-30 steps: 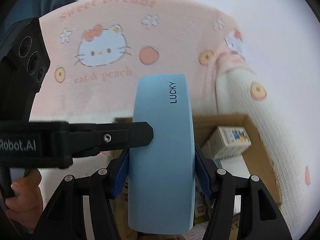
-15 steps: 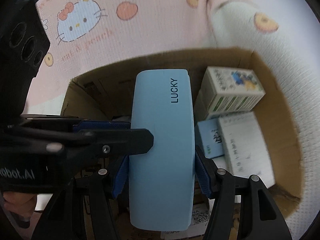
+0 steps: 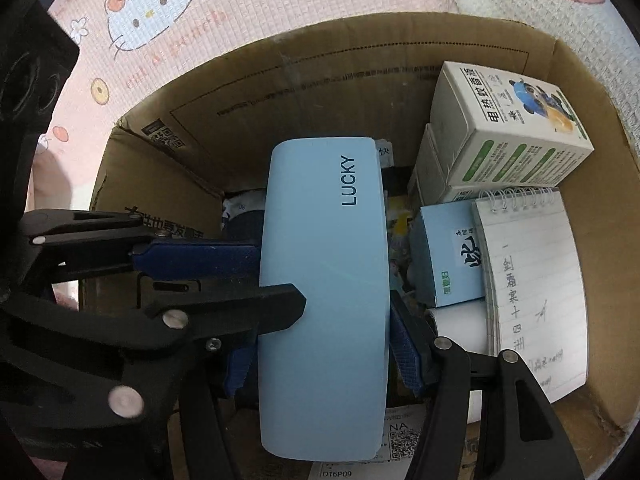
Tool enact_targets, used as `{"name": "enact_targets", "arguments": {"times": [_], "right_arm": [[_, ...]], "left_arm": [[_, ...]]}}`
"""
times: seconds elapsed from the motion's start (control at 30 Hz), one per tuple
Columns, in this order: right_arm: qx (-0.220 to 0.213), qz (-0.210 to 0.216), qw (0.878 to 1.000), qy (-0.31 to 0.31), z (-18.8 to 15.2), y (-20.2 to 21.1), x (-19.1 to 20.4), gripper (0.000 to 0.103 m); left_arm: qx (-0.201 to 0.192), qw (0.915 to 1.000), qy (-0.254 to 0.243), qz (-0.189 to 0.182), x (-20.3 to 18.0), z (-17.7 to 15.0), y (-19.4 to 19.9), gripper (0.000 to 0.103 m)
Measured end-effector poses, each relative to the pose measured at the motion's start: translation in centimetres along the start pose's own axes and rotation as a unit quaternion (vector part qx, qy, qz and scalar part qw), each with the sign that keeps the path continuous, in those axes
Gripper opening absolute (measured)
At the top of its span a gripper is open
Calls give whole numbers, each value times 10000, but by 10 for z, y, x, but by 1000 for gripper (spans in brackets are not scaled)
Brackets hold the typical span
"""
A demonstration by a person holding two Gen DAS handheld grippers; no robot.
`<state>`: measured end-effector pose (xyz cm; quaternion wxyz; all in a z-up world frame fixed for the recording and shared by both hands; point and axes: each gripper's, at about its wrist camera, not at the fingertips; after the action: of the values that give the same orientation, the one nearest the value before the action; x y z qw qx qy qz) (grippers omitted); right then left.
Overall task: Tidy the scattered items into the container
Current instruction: 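Lower the blue case beside the denim case and open the right gripper, then raise the right gripper up out of the box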
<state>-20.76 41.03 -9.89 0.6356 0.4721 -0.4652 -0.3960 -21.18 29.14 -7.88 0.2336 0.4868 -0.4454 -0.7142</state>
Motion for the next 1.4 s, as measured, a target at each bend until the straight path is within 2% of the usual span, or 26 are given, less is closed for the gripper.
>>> {"name": "enact_targets", "arguments": {"times": [0.13,0.4,0.63,0.7,0.73,0.8,0.83,0.9,0.97,1.03,1.2,1.23,1.3,1.4], "right_arm": [[356,109,9993,-64,3,-10,-1,59],[361,-42,9993,-48,1,-7,3,62],[117,-689,9975,-117,-8,10,14,63],[-28,-776,9969,-117,-13,22,23,63],[-87,-797,9967,-159,-15,28,27,63],[-226,-874,9956,-259,-20,38,32,66],[-367,-921,9946,-309,-33,45,34,68],[-736,-1114,9900,-455,-37,60,45,69],[-1114,-1388,9826,-539,-48,75,57,73],[-1339,-1471,9784,-559,-51,83,66,75],[-1733,-1487,9703,-793,-75,97,76,77],[-1777,-1550,9679,-871,-80,99,80,77],[-1819,-1675,9643,-951,-86,100,81,77],[-1903,-2055,9543,-1040,-95,95,88,78]], "left_arm": [[-2,10000,-55,78,-1,-3,-1,34],[-32,9999,-116,123,-3,-1,-2,35],[-37,9991,-215,362,-8,-3,-1,37],[-69,9992,-211,337,-10,-4,2,48],[-107,9992,-219,312,-12,-5,5,50],[-225,9990,-247,303,-16,-8,12,53],[-324,9985,-309,328,-18,-10,17,53],[-603,9967,-391,385,-20,-16,28,57],[-1018,9921,-488,554,-21,-25,40,60],[-1342,9864,-519,791,-19,-34,51,62],[-1557,9815,-541,969,-10,-49,65,62],[-1649,9784,-609,1087,-10,-53,70,63],[-1859,9698,-809,1355,-15,-62,76,63],[-2260,9460,-1338,1901,-29,-80,84,65]]}}
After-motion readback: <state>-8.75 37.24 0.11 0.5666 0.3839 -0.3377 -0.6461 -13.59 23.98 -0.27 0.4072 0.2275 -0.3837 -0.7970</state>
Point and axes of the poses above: each gripper's, at about its wrist camera, not at the fingertips, and y roughly against the way its jaws point, x to its left, z to its top, and after that the axes turned 4 degrees about x, right-handed
